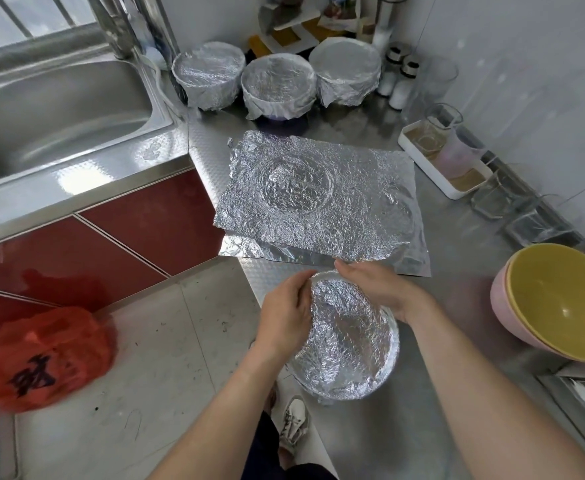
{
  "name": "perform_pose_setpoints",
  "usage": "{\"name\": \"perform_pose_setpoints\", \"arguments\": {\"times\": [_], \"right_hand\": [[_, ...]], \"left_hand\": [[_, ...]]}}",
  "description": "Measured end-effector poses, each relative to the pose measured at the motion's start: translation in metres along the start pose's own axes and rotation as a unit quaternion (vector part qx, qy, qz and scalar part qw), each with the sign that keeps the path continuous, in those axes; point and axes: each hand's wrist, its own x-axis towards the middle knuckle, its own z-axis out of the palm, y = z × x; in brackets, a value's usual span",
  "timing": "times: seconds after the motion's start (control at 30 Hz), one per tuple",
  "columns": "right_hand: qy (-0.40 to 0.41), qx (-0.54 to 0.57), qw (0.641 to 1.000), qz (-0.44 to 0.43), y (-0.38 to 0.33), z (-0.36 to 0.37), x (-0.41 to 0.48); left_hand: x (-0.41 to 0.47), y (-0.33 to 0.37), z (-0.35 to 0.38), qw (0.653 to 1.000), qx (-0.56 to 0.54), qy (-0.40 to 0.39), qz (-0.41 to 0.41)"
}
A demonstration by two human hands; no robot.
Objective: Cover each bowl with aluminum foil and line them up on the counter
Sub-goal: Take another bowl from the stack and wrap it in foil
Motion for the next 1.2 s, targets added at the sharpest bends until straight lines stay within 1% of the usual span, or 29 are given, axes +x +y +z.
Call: {"name": "perform_pose_setpoints", "arguments": {"times": [0.13, 0.3, 0.4, 0.53, 0.6, 0.67, 0.73, 0.8, 0.9, 0.97, 1.07, 1.13, 1.2], "right_hand": [[-0.018, -0.007, 1.0, -0.025, 0.003, -0.003, 0.001], [-0.006, -0.044, 0.998, -0.044, 0.003, -0.007, 0.004], [0.004, -0.032, 0.998, -0.056, 0.003, -0.006, 0.005], [0.008, -0.036, 0.997, -0.063, 0.003, -0.004, 0.005], [0.015, -0.019, 0.997, -0.078, 0.001, -0.004, 0.003], [0.047, -0.029, 0.993, -0.1, 0.001, -0.003, 0.004], [0.102, -0.1, 0.984, -0.109, 0.003, -0.004, 0.004], [0.121, -0.125, 0.979, -0.104, 0.004, -0.006, 0.001], [0.081, -0.136, 0.983, -0.09, 0.009, -0.009, -0.006], [0.061, -0.147, 0.983, -0.086, 0.013, -0.006, -0.01], [0.086, -0.154, 0.981, -0.076, 0.011, 0.002, -0.007], [0.095, -0.223, 0.966, -0.085, 0.003, 0.006, -0.002], [0.094, -0.306, 0.942, -0.103, -0.008, 0.007, 0.003]], "left_hand": [[0.003, 0.002, -0.002, 0.999, -0.029, -0.033, -0.01], [0.012, 0.004, -0.006, 0.997, -0.031, -0.066, -0.017], [0.014, 0.007, -0.005, 0.995, -0.045, -0.082, -0.031], [0.022, 0.006, -0.013, 0.976, -0.122, -0.15, -0.098], [0.031, 0.011, -0.02, 0.972, -0.111, -0.19, -0.083], [0.04, 0.017, -0.025, 0.968, -0.082, -0.226, -0.067], [0.046, 0.017, -0.023, 0.963, -0.058, -0.254, -0.07], [0.046, 0.015, -0.019, 0.96, -0.058, -0.262, -0.079], [0.041, 0.01, -0.016, 0.961, -0.086, -0.252, -0.074], [0.036, 0.008, -0.014, 0.969, -0.078, -0.225, -0.062], [0.027, 0.002, -0.009, 0.981, -0.054, -0.173, -0.063], [0.02, -0.001, -0.007, 0.987, -0.059, -0.127, -0.077], [0.01, 0.0, -0.002, 0.993, -0.038, -0.073, -0.09]]}}
